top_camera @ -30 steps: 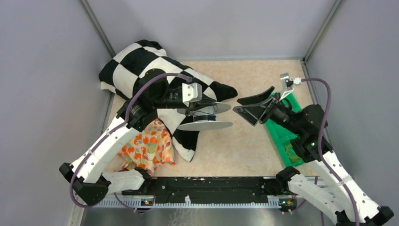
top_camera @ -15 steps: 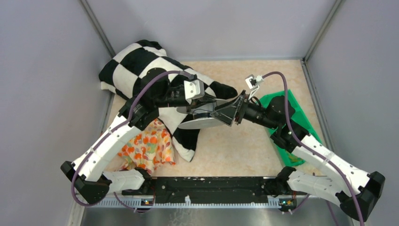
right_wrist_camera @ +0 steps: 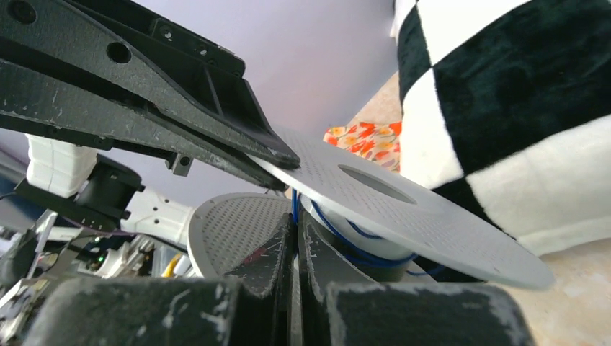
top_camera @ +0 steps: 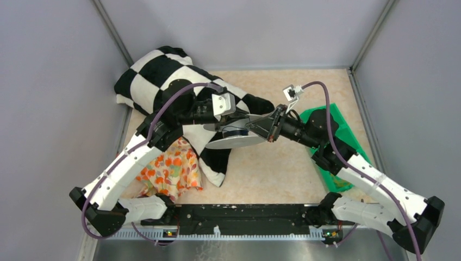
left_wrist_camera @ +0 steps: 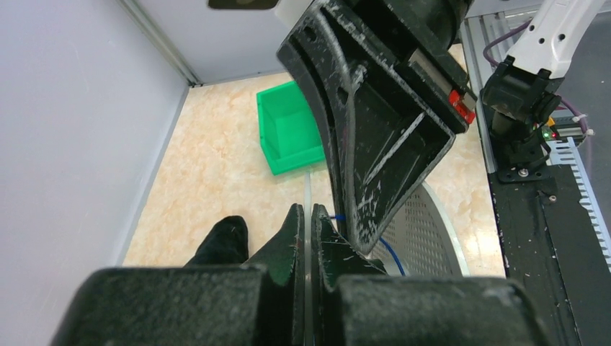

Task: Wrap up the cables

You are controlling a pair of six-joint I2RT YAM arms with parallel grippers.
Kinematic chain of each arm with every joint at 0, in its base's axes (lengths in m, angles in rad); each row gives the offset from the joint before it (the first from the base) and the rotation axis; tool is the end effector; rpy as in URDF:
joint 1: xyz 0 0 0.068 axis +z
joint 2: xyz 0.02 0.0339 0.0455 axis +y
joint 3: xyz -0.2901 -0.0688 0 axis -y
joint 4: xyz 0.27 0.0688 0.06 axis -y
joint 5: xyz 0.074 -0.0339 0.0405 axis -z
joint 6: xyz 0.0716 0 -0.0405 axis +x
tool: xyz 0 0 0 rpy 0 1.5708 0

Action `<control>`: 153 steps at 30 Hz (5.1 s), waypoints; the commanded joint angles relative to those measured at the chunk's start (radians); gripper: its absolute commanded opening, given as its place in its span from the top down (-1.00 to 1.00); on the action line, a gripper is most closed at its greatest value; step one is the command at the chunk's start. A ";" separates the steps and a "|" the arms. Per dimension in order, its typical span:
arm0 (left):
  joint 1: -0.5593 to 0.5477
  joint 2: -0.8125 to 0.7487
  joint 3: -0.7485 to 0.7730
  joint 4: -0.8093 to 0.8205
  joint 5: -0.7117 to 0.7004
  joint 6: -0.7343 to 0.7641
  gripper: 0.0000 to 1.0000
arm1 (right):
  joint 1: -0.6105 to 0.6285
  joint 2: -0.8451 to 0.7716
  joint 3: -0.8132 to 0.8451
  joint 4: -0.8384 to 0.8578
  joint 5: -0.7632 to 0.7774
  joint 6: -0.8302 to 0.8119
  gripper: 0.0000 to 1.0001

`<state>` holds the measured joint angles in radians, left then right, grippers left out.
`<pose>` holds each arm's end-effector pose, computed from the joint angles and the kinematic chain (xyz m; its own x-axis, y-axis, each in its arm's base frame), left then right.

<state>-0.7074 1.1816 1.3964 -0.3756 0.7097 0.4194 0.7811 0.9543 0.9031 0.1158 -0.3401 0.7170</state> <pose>0.1883 -0.2224 0.4775 0.2887 0.1596 -0.9440 0.9463 0.1024 0.3067 0.1722 0.2044 0.4054 -0.5569 0.3202 -0.7664 -0.7086 0.2981 0.6395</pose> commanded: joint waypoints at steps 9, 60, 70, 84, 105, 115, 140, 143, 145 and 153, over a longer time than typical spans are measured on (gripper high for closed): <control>0.043 -0.055 0.001 0.092 0.002 0.011 1.00 | 0.012 -0.161 0.023 -0.255 0.223 -0.125 1.00; 0.536 0.186 -0.128 0.835 0.060 -1.468 1.00 | -0.073 -0.170 -0.290 -0.072 0.171 -0.010 1.00; 0.534 0.117 -0.321 0.911 -0.186 -1.734 1.00 | -0.065 -0.128 -0.277 -0.010 0.229 -0.001 1.00; 0.419 0.036 -0.210 0.146 -0.638 -1.856 1.00 | -0.009 -0.066 -0.220 0.003 0.299 -0.054 1.00; 0.394 0.091 -0.105 -0.005 -0.718 -1.786 1.00 | 0.146 -0.018 0.013 -0.268 0.526 -0.321 1.00; 0.401 0.141 -0.069 0.236 -0.400 -1.465 1.00 | -0.043 -0.202 -0.161 -0.301 0.523 -0.204 1.00; 0.405 0.257 0.196 -0.421 0.144 -0.490 1.00 | -0.645 -0.147 -0.018 -0.315 0.251 -0.336 1.00; 0.404 0.235 0.187 -0.413 0.146 -0.472 1.00 | -0.646 -0.136 -0.011 -0.308 0.241 -0.332 1.00; 0.404 0.224 0.180 -0.379 0.137 -0.497 1.00 | -0.647 -0.130 -0.014 -0.301 0.218 -0.327 1.00; 0.410 0.152 0.138 0.039 0.138 -0.880 1.00 | -0.645 -0.139 -0.048 -0.291 0.029 -0.290 1.00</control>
<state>-0.3080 1.4040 1.5330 -0.6434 0.8371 -0.1993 0.1455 0.8314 0.8394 -0.2237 -0.1860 0.4026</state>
